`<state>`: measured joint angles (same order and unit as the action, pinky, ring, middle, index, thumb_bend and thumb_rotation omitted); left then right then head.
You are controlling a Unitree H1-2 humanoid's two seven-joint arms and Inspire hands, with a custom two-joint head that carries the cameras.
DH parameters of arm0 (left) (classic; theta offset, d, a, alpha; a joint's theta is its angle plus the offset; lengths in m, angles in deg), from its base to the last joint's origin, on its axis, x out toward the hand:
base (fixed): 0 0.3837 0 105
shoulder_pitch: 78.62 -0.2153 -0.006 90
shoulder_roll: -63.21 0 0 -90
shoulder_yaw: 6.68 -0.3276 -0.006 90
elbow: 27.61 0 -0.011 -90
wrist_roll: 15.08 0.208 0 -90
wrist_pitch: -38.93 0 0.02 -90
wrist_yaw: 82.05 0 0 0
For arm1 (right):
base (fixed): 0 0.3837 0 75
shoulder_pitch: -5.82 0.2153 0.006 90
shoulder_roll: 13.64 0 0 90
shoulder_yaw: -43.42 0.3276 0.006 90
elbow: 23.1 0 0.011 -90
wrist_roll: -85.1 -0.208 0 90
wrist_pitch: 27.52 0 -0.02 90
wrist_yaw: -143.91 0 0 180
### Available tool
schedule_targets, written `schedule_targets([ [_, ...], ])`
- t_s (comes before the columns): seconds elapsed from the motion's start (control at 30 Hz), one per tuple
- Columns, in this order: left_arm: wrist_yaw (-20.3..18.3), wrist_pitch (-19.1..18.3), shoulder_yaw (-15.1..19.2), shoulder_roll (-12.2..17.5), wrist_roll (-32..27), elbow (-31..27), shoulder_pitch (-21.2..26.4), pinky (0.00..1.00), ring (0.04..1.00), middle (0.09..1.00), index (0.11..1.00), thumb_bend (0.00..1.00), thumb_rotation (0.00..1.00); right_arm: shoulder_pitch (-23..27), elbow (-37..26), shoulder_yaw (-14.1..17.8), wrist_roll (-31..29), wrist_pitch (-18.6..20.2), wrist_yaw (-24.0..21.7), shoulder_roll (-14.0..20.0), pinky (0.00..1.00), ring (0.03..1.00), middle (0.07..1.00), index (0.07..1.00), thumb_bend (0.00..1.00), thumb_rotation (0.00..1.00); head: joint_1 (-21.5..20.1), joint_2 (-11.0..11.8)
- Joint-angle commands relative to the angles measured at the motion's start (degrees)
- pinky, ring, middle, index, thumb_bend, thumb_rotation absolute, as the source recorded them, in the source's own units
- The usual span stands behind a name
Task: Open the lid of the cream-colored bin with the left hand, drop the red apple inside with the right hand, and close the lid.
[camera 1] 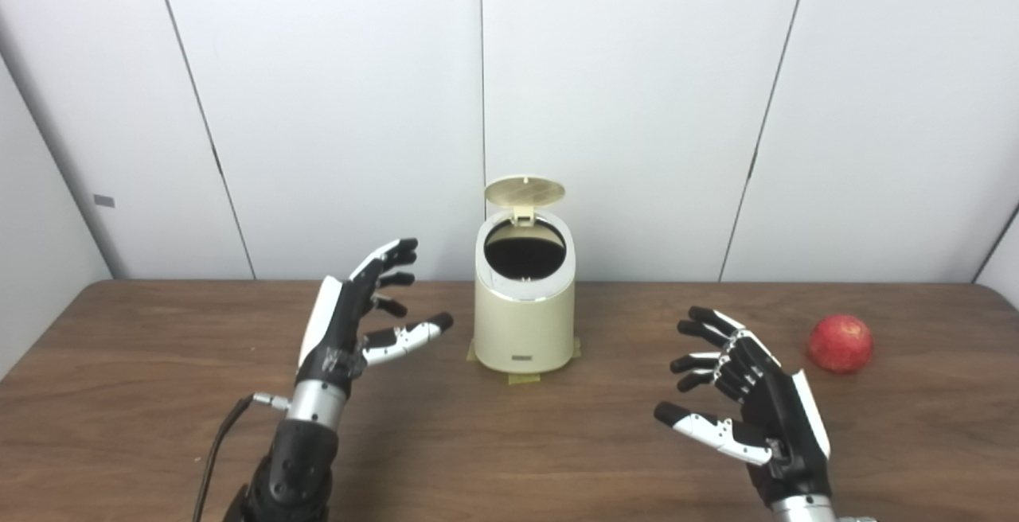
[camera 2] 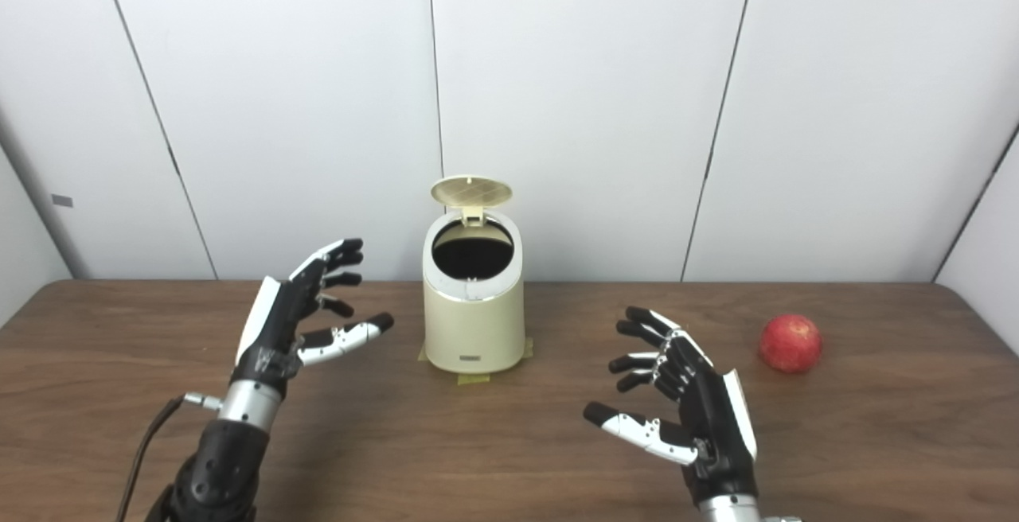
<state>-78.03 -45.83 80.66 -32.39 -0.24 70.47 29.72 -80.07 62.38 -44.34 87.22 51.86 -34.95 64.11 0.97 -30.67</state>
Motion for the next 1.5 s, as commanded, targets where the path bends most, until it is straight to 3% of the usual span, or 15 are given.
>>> schedule_targets([
  [0.0,1.78,3.55,0.98,-0.78,-0.86,-3.31,0.67,0.57,0.740,0.822,0.851,0.68,0.14,1.53,-0.91,0.40,0.39,-1.73,0.59,0.27,0.47,0.590,0.755,0.816,0.69,0.32,-0.04,0.10],
  [0.1,2.36,5.19,1.74,-1.55,-1.27,-4.29,-2.29,0.56,0.732,0.808,0.845,0.67,0.16,1.39,-1.07,0.57,-0.39,-1.55,0.36,0.22,0.48,0.608,0.761,0.820,0.70,0.32,-0.49,0.19],
  [0.23,2.47,6.92,2.27,-2.39,-2.06,-5.23,-5.33,0.50,0.638,0.727,0.796,0.69,0.16,1.10,-1.50,0.65,-0.25,-1.55,0.20,0.63,0.47,0.602,0.760,0.822,0.70,0.34,-1.19,0.51],
  [0.37,1.62,7.02,2.29,-2.89,-3.53,-6.06,-7.29,0.49,0.601,0.687,0.769,0.71,0.15,0.88,-2.34,0.99,-0.69,-1.01,-0.08,1.34,0.49,0.625,0.776,0.831,0.71,0.35,-1.38,1.24],
  [0.47,1.30,6.85,2.08,-3.17,-4.21,-6.39,-8.07,0.51,0.624,0.701,0.763,0.71,0.12,2.38,-4.50,1.85,-4.77,4.18,-1.60,2.45,0.55,0.669,0.807,0.852,0.79,0.40,-2.28,1.57],
  [0.57,0.99,6.98,2.20,-3.07,-4.62,-6.49,-8.45,0.53,0.640,0.710,0.765,0.70,0.10,4.31,-6.17,2.08,-5.57,7.32,-3.01,4.68,0.61,0.707,0.831,0.865,0.82,0.40,-6.15,2.21],
  [0.7,0.29,6.78,3.00,-1.86,-4.91,-7.20,-9.11,0.55,0.661,0.732,0.782,0.66,0.06,9.26,-3.76,2.78,-3.01,8.03,-3.91,9.71,0.60,0.740,0.848,0.861,0.81,0.30,-13.26,3.75],
  [0.93,-0.24,7.11,5.04,-0.16,-6.43,-6.40,-9.33,0.59,0.677,0.743,0.788,0.63,0.05,15.62,-0.38,3.76,4.49,9.91,-2.14,15.87,0.61,0.733,0.834,0.837,0.85,0.30,-21.43,5.88],
  [1.1,-0.54,5.36,5.71,0.23,-6.63,-7.01,-9.07,0.58,0.674,0.735,0.791,0.61,0.00,18.86,-4.01,5.12,9.08,17.31,-2.11,19.66,0.63,0.745,0.824,0.815,0.82,0.25,-23.91,6.19],
  [1.27,-1.06,3.28,6.12,0.52,-6.85,-7.36,-8.76,0.63,0.683,0.739,0.791,0.61,0.03,20.62,-2.82,7.37,10.76,21.49,-2.97,24.54,0.64,0.762,0.829,0.822,0.77,0.21,-25.11,6.90],
  [1.37,-1.46,2.37,6.23,0.55,-7.06,-7.98,-8.65,0.63,0.690,0.746,0.785,0.59,0.02,21.13,0.28,9.40,8.56,22.18,-3.25,26.21,0.64,0.766,0.848,0.838,0.74,0.20,-25.39,7.07],
  [1.47,-1.52,1.61,6.35,0.46,-6.87,-8.75,-8.60,0.65,0.685,0.733,0.776,0.57,0.00,21.24,3.99,10.62,7.05,20.83,-3.35,27.44,0.69,0.783,0.846,0.833,0.77,0.25,-25.64,7.17],
])
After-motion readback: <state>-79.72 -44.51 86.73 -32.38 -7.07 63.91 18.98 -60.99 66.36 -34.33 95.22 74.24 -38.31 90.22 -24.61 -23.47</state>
